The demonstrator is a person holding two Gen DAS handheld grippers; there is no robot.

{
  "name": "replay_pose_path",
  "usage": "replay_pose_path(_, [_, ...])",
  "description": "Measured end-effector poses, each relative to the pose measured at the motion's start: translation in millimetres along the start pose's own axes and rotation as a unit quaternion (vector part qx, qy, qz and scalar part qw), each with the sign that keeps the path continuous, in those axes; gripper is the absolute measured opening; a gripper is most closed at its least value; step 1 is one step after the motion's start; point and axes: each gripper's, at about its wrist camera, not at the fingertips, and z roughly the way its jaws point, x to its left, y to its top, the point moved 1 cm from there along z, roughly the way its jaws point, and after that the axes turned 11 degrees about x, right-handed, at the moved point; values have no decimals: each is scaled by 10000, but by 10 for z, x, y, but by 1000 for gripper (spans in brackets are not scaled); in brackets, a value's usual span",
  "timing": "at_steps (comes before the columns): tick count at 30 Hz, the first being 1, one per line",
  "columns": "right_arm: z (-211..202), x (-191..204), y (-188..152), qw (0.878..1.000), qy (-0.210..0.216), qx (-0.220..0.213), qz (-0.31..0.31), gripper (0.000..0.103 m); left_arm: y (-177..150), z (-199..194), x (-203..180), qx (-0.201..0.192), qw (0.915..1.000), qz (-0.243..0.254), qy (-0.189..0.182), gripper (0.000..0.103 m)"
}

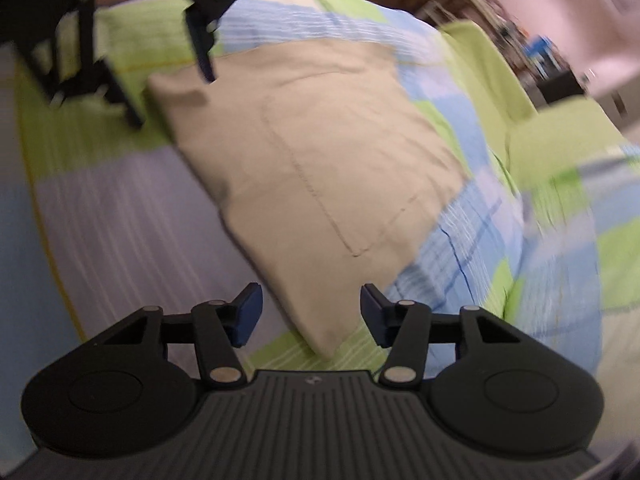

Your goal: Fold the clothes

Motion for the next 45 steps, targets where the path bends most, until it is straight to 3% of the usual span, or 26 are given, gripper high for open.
replay_pose_path(4, [45,23,-158,9995,-17,-121,-307,43,-40,40,14,41,9999,-36,84,36])
replay_pose_path(6, [67,35,-237,9988,-26,-182,-460,41,-42,63,-17,33,9999,77,62,25])
replay_pose_path(7, [87,41,-275,9982,-39,-217,-552,37,-37,72,-42,20,9999,156,49,13])
replay_pose_path(11, [203,124,-322,9935,-178,-351,-1072,21,-35,123,-64,-27,9998,184,54,1])
replay_pose_path(14, [234,155,-348,9927,-89,-341,-1152,5,-64,152,0,-85,9997,178,-135,0])
replay_pose_path(18, [162,-9,-309,9958,269,-237,-842,0,-103,90,480,-46,9926,-390,-1147,0])
replay_pose_path(23, [-6,-518,-138,9965,723,-174,-371,0,-221,56,1204,51,9736,-1402,-1799,0])
replay_pose_path(25, [-8,-693,-68,9968,754,-177,-210,0,-236,130,1709,133,9600,-1975,-1978,0])
replay_pose_path(28, [85,-1147,157,9965,819,-185,1,0,-248,278,2124,236,9489,-2381,-2057,0])
replay_pose_path(32, [531,-1834,537,9942,1041,-130,224,0,-285,645,2725,414,9323,-2867,-2168,0])
replay_pose_path(37, [1101,-2350,950,9887,1434,-84,420,0,-247,1071,3163,581,9287,-2956,-2162,0])
replay_pose_path(43, [1479,-2580,1087,9847,1673,62,480,0,-323,1281,3341,595,9285,-2906,-2235,0])
replay_pose_path(45, [1568,-2628,1118,9839,1725,93,462,0,-346,1389,3429,630,9238,-2974,-2330,0])
